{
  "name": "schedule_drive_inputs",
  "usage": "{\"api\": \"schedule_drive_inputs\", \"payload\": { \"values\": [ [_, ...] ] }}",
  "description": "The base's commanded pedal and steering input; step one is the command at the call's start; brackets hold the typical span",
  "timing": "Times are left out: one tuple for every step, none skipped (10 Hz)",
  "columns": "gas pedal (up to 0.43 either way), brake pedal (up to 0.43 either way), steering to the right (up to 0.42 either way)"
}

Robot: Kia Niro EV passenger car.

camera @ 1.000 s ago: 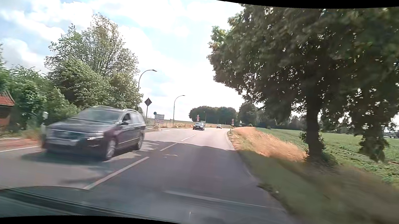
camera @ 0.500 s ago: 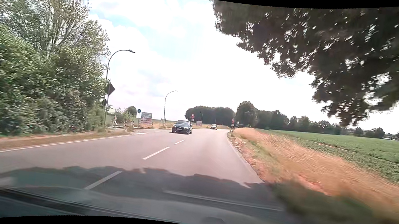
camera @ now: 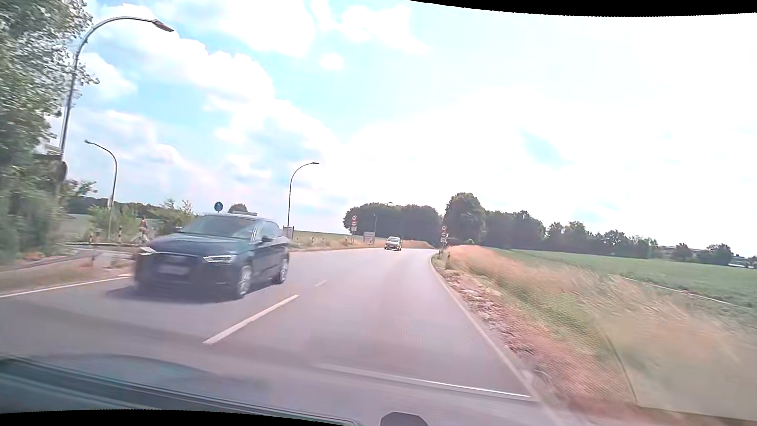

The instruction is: Follow the waypoints while adhering to traffic rules and regulations

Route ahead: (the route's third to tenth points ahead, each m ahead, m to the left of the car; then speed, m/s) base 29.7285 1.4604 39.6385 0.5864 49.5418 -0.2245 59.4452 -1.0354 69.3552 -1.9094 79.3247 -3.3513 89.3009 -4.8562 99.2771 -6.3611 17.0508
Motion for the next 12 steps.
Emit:
{"api": "schedule_drive_inputs", "payload": {
  "values": [
    [0.22, 0.0, 0.006],
    [0.22, 0.0, 0.006],
    [0.22, 0.0, 0.006],
    [0.22, 0.0, 0.006],
    [0.22, 0.0, 0.006],
    [0.22, 0.0, 0.006],
    [0.22, 0.0, 0.006],
    [0.22, 0.0, 0.006],
    [0.22, 0.0, 0.006],
    [0.22, 0.0, 0.006],
    [0.22, 0.0, 0.006],
    [0.22, 0.0, 0.006]
  ]
}}
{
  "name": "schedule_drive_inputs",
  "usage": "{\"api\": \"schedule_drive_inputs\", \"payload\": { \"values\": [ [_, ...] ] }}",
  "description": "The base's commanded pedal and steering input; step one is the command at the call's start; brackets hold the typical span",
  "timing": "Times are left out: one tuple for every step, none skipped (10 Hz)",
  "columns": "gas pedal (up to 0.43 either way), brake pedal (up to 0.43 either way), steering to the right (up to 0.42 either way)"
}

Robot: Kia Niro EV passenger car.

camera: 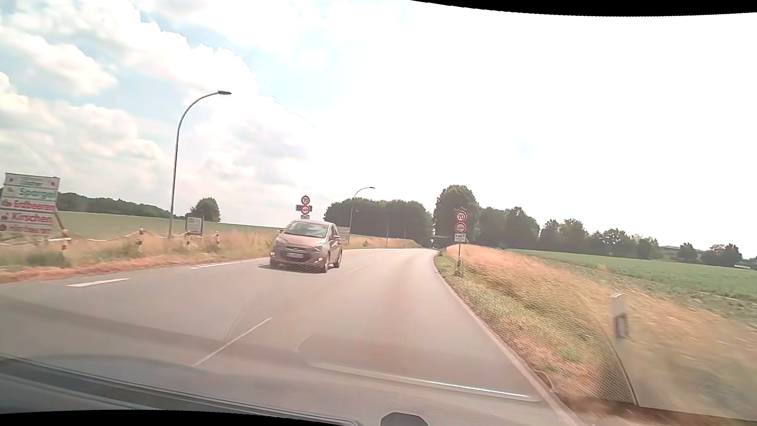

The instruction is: Follow the waypoints while adhering to traffic rules and regulations

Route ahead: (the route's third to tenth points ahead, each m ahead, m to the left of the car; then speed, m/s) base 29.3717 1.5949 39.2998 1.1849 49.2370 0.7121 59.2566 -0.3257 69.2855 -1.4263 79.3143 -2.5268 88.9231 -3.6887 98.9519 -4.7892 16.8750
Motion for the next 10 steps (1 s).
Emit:
{"api": "schedule_drive_inputs", "payload": {
  "values": [
    [0.22, 0.0, 0.006],
    [0.22, 0.0, 0.006],
    [0.22, 0.0, 0.006],
    [0.22, 0.0, 0.007],
    [0.22, 0.0, 0.008],
    [0.22, 0.0, 0.01],
    [0.22, 0.0, 0.01],
    [0.22, 0.0, 0.01],
    [0.22, 0.0, 0.01],
    [0.22, 0.0, 0.009]
  ]
}}
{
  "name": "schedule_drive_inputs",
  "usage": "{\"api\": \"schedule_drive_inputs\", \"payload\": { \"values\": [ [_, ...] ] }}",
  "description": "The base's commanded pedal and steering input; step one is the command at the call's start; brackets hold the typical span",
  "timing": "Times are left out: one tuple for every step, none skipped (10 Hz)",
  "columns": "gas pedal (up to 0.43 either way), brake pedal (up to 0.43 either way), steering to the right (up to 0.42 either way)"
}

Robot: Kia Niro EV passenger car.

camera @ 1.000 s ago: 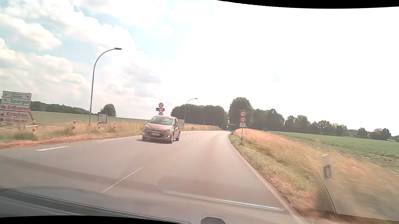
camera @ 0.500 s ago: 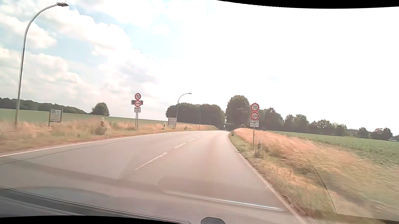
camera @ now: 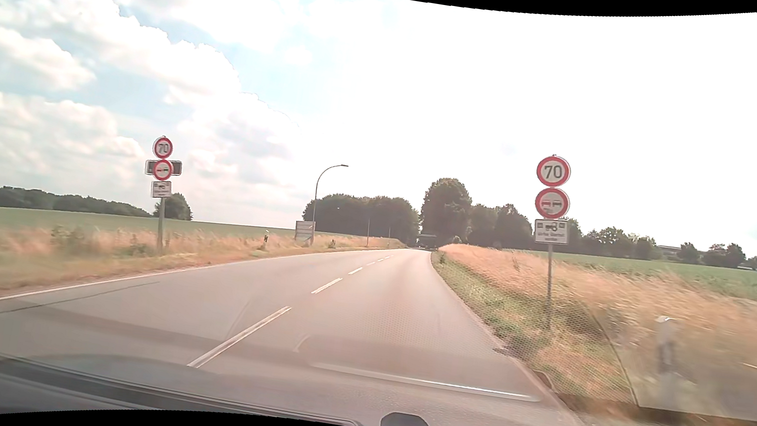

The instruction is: Follow the waypoints while adhering to traffic rules and regulations

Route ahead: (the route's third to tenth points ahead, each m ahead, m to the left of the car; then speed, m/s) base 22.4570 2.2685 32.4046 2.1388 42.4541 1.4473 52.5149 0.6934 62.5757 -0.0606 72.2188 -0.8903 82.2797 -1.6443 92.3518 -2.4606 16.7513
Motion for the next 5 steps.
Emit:
{"api": "schedule_drive_inputs", "payload": {
  "values": [
    [0.22, 0.0, 0.009],
    [0.22, 0.0, 0.009],
    [0.22, 0.0, 0.008],
    [0.22, 0.0, 0.008],
    [0.22, 0.0, 0.008]
  ]
}}
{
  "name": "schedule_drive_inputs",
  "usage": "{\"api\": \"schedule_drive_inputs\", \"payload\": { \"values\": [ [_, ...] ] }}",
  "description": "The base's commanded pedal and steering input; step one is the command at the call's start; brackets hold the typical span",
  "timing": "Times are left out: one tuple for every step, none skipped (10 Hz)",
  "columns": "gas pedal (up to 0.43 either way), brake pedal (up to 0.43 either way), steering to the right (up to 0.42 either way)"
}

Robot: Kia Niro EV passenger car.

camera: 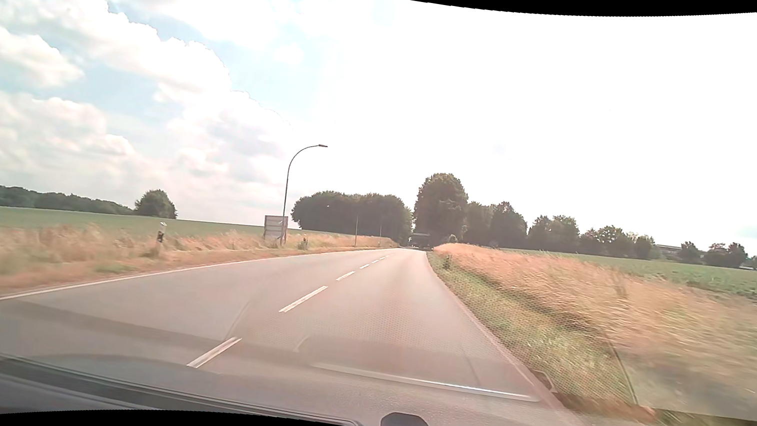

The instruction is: Follow the waypoints while adhering to traffic rules and regulations

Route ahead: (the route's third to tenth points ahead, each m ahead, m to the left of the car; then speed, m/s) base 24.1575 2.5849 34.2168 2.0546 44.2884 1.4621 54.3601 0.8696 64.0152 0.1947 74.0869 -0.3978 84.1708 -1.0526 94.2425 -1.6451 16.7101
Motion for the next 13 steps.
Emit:
{"api": "schedule_drive_inputs", "payload": {
  "values": [
    [0.22, 0.0, 0.007],
    [0.22, 0.0, 0.007],
    [0.22, 0.0, 0.007],
    [0.22, 0.0, 0.007],
    [0.22, 0.0, 0.007],
    [0.22, 0.0, 0.007],
    [0.22, 0.0, 0.007],
    [0.22, 0.0, 0.007],
    [0.22, 0.0, 0.007],
    [0.22, 0.0, 0.007],
    [0.22, 0.0, 0.006],
    [0.22, 0.0, 0.007],
    [0.22, 0.0, 0.006]
  ]
}}
